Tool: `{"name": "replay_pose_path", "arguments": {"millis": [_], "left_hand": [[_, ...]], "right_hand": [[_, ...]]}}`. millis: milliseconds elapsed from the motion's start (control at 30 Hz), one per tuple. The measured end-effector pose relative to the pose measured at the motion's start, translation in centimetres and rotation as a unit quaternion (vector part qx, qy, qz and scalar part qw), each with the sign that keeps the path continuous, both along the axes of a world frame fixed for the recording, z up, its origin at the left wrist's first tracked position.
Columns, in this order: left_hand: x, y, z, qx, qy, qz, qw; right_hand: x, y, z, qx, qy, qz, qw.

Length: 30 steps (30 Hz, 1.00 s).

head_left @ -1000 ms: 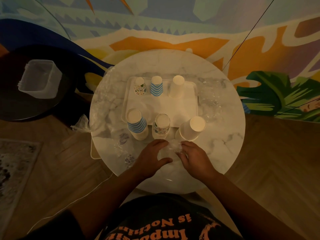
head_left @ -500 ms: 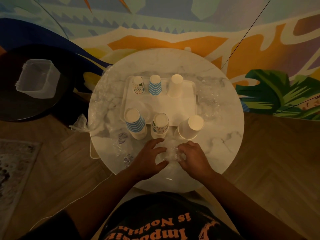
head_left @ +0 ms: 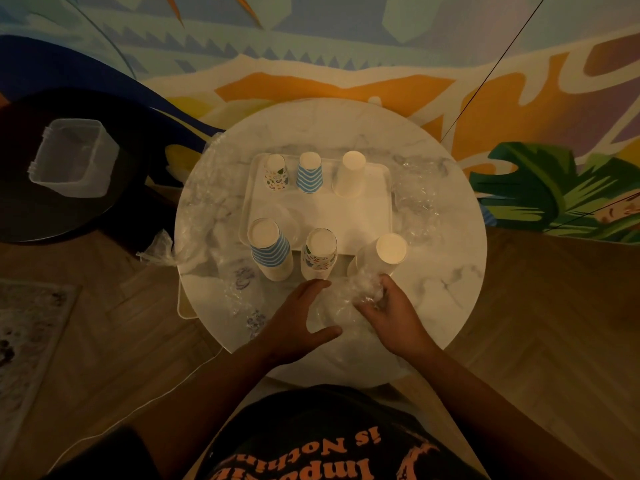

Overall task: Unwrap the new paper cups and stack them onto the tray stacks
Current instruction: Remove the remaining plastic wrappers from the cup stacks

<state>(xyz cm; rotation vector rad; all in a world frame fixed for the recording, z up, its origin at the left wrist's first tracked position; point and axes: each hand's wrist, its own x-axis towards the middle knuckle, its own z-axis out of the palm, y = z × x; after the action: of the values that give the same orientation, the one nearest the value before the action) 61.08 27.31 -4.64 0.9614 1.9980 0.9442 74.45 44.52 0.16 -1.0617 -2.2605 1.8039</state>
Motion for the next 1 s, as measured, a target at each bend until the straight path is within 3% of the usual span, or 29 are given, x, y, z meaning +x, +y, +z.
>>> {"name": "replay_pose_path", "arguments": {"millis": [100, 233, 333, 433, 500, 667, 867, 1000], "left_hand": [[0.0, -0.1, 0.1, -0.003, 0.015, -0.021, 1.000], [-0.1, 0.2, -0.5, 0.028, 0.046, 0.010, 0.999], [-0.1, 0.6, -0.6, 0.068, 0.061, 0.047, 0.995], [-0.1, 0.9, 0.1, 0.077, 0.064, 0.046, 0.994], [-0.1, 0.6, 0.3, 0.056, 0.045, 0.032, 0.997], [-0.2, -0.3, 0.2, 0.002, 0.002, 0.021, 1.000], [0.1, 0.0, 0.6, -0.017, -0.013, 0.044, 0.999], [0.2, 0.2, 1.0, -0.017, -0.008, 0.041, 0.999]], "right_hand": [[0.0, 0.1, 0.4, -0.047, 0.014, -0.022, 0.999], [0.5, 0.3, 0.5, -0.037, -0.017, 0.064, 0.997], [0.5, 0.2, -0.3, 0.034, -0.042, 0.133, 0.990], [0.3, 0.3, -1.3, 0.143, -0.030, 0.130, 0.981], [0.3, 0.6, -1.6, 0.161, -0.002, 0.128, 0.979], [0.5, 1.0, -1.4, 0.161, 0.025, 0.120, 0.979], [1.0, 1.3, -1.5, 0.063, 0.003, 0.019, 0.998], [1.3, 1.7, -0.2, 0.046, 0.030, -0.001, 0.998]]}}
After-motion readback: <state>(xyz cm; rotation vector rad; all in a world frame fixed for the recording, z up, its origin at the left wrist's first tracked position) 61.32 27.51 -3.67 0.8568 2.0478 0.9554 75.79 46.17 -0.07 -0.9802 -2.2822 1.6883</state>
